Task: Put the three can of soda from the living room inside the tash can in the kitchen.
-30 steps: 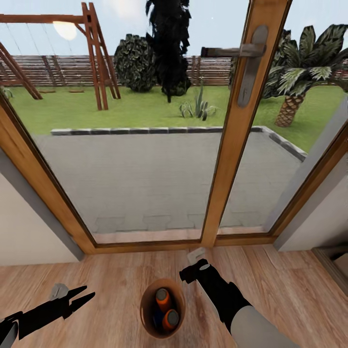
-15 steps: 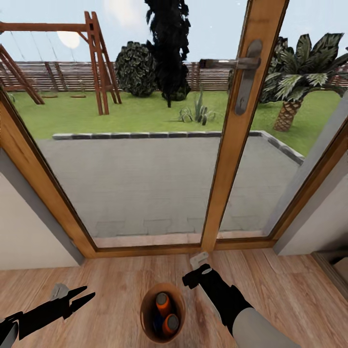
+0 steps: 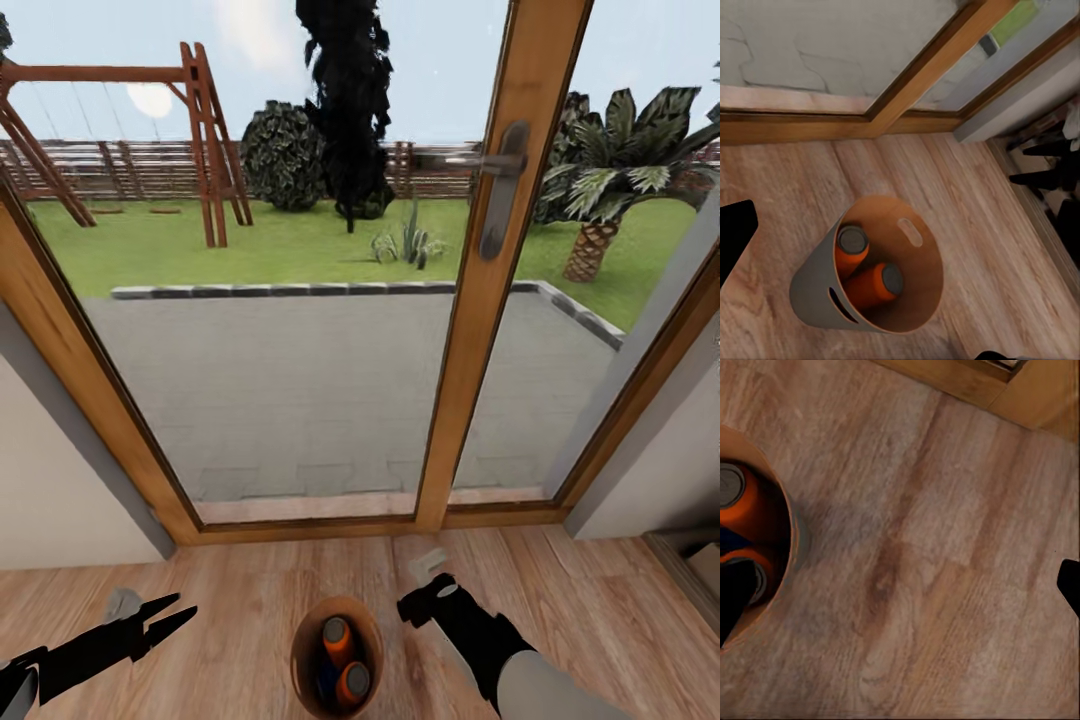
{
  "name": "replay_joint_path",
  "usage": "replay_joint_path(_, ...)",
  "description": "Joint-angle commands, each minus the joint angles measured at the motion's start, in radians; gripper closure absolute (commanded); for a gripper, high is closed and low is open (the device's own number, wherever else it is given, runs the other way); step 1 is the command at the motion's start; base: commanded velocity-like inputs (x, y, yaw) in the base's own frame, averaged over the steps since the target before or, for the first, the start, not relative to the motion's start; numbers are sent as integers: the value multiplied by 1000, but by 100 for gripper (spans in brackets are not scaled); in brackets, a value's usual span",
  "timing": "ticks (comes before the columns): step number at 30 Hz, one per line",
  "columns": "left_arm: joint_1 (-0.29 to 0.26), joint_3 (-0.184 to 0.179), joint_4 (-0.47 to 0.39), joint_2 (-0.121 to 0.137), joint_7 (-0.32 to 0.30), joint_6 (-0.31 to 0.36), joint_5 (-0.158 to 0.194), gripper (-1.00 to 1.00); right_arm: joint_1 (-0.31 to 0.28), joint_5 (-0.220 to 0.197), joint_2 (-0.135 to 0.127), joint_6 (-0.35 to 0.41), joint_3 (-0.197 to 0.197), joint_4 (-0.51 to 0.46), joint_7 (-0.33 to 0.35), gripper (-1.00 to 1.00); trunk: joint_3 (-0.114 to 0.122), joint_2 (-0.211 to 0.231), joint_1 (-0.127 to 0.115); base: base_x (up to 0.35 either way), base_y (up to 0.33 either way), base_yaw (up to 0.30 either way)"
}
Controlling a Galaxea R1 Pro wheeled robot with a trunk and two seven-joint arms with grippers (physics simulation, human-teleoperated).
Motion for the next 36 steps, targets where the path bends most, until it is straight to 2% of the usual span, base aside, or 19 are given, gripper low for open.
replay_joint_path(1, 0, 0, 1, 0, 0, 0, 0, -100, 0, -1, -4, -4, 0, 6, 0, -100, 5, 7, -4, 0, 0, -4)
replay_joint_path(7, 0, 0, 6, -2, 0, 0, -1, -100, 0, -1, -20, -36, 0, 56, 0, -100, 34, 49, -27, 0, 0, -35)
replay_joint_path(16, 0, -2, 113, -7, 0, -6, -3, -100, 4, -1, -29, -94, 0, 158, 0, -100, 77, 112, -61, 0, 0, -58)
replay_joint_path(18, 0, -2, 163, -7, 0, -16, -4, -100, 5, -2, -52, -146, -1, 202, 0, -100, 86, 126, -69, 0, 0, -60)
replay_joint_path(21, 0, -2, 212, -7, 0, -56, -5, -100, 7, -7, -77, -180, -1, 238, 0, -100, 101, 147, -81, 0, 0, -61)
replay_joint_path(24, 0, -4, 312, -7, 0, -125, -6, -100, 22, -60, -107, -198, -2, 263, 0, -100, 115, 168, -92, 0, 0, -61)
replay_joint_path(27, 0, -4, 393, -7, 0, -180, -7, -100, 37, -155, -145, -202, -2, 269, 20, -100, 129, 189, -104, 0, 0, -61)
replay_joint_path(29, 1, -4, 445, -7, 0, -221, -11, -100, 47, -229, -167, -204, -2, 275, 76, -100, 133, 189, -104, 0, 0, -61)
replay_joint_path(34, 2, -4, 480, -8, 1, -252, -45, -100, 54, -274, -188, -204, -1, 304, 144, -100, 141, 189, -104, 0, 0, -61)
replay_joint_path(36, 3, -4, 490, -8, 2, -261, -72, -100, 57, -287, -195, -204, -1, 319, 166, -100, 144, 189, -104, 0, 0, -48)
